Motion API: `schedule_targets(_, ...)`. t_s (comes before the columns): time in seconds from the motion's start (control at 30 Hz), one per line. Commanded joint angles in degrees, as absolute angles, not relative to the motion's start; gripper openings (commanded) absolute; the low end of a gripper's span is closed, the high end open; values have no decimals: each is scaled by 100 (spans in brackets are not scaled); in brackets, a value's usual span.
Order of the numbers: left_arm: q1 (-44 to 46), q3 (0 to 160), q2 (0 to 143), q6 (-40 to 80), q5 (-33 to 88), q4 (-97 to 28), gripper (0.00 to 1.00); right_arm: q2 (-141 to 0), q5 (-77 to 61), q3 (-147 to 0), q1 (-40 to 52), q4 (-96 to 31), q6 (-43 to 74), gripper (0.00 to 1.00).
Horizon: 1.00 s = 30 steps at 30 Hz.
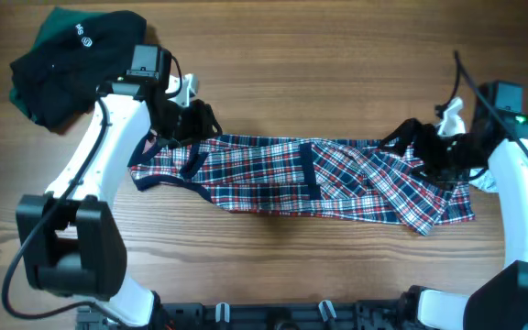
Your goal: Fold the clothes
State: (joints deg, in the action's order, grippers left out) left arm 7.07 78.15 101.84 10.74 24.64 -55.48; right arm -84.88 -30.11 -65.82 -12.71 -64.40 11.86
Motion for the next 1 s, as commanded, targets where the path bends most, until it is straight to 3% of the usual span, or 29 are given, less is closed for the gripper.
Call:
schedule_targets(0.0,729,7800,10447,722,2674,-5476,69,-8414,-2386,-6536,-919,-6375,1039,100)
schedule_targets(0.37,969,7800,10689,172,2624,-5347,70,-8925,-1973,-6224,185,-4853,427,100)
schedule_targets(0.73,980,7800,10689,268,1741,-5022,86,-9985,95,-6224,1291,-4150,-14,98)
schedule_targets(0.87,980,7800,10689,519,1404,-4923,89,-9990,336,-6224,1452,-3763,-1160,96)
schedule_targets(0.97,980,7800,10689,517,1404,-4923,90,-9992,414,-6224,1483,-3664,-1356,92)
